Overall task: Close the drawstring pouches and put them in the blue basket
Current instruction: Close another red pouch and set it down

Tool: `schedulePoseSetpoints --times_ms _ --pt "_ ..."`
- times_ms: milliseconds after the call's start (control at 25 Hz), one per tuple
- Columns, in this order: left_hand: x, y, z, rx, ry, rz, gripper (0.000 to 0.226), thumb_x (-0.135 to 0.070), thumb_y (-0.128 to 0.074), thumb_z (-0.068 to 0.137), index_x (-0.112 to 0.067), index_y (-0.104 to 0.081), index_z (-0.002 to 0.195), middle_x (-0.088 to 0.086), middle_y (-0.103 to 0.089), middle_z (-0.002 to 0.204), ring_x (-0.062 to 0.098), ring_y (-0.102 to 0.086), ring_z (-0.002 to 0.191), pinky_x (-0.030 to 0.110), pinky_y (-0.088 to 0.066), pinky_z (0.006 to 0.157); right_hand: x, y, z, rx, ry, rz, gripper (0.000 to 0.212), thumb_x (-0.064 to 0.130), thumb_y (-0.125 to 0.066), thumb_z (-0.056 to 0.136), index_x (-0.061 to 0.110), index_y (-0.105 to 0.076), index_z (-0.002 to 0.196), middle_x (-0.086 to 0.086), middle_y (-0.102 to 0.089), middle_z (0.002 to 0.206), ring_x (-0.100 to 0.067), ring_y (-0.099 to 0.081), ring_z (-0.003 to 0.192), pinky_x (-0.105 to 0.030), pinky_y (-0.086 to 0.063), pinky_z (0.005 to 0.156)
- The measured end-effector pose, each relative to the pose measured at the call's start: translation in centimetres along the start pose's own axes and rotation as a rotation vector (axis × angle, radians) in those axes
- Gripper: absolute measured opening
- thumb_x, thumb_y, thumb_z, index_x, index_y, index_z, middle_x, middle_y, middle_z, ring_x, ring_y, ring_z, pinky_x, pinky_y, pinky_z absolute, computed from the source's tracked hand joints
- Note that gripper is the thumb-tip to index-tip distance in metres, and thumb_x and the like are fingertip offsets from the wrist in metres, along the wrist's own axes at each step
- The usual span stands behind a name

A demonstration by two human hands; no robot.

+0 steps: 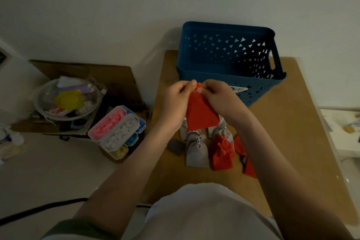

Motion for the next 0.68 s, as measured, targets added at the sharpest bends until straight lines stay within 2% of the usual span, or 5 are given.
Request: schedulePoseSetpoints --times_ms 120,240,440,520,680 --pt "-0.1 -0.2 0.1 0.116 0.071 -0.221 0.016 -0.014 -0.055 0.094 -0.011 -0.068 0.084 -0.001 -0.067 0.072 0.008 -0.062 0.070 0.022 -0.049 0.068 -0.7 -0.5 0.0 0.201 -0.062 0.391 0.019 0.012 -0.051 0.096 0.012 -0.059 0.079 0.001 -0.057 0.072 -0.005 -0.051 0.063 -0.019 -0.041 0.063" --pt "-0.4 -0.5 -0.1 0.269 0.070 -0.277 0.015 -0.007 -0.051 0.094 -0.007 -0.065 0.089 -0.004 -0.067 0.070 0.003 -0.062 0.067 0.016 -0.050 0.064 -1.1 -1.2 -0.7 0.378 -0.086 0.669 0.020 0.017 -0.049 0.091 -0.002 -0.056 0.093 -0.008 -0.055 0.077 -0.012 -0.051 0.066 -0.022 -0.044 0.063" --pt "-1.5 -0.2 -0.2 0.400 0.026 -0.281 0.014 -0.003 -0.051 0.091 -0.004 -0.064 0.092 -0.003 -0.069 0.074 0.005 -0.064 0.073 0.016 -0.051 0.069 -0.7 -1.4 -1.3 0.473 -0.052 0.800 0.029 0.019 -0.048 0.087 -0.004 -0.052 0.105 -0.012 -0.052 0.081 -0.010 -0.054 0.062 -0.019 -0.048 0.059" --pt "-1.7 -0.1 -0.2 0.446 0.006 -0.230 0.013 -0.002 -0.050 0.091 -0.003 -0.063 0.094 -0.004 -0.069 0.076 0.005 -0.064 0.075 0.016 -0.050 0.071 -0.8 -1.4 -1.3 0.478 -0.049 0.799 0.023 0.019 -0.050 0.089 -0.003 -0.054 0.097 -0.009 -0.055 0.077 -0.008 -0.054 0.060 -0.017 -0.048 0.057" --pt "-1.9 0.4 -0.3 0.513 -0.009 -0.131 0.012 -0.003 -0.052 0.089 -0.006 -0.063 0.095 -0.005 -0.070 0.078 0.005 -0.065 0.078 0.016 -0.050 0.073 -1.0 -1.9 -1.3 0.547 -0.021 0.777 0.036 0.037 -0.074 0.079 0.005 -0.061 0.090 -0.006 -0.058 0.077 -0.010 -0.055 0.065 -0.020 -0.048 0.061"
Point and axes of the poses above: each hand's wrist, its own z-axis towards the middle knuckle, its own y-axis out of the back of the hand, x = y × z, the point moved 6 cm from there along z, towards the middle knuckle
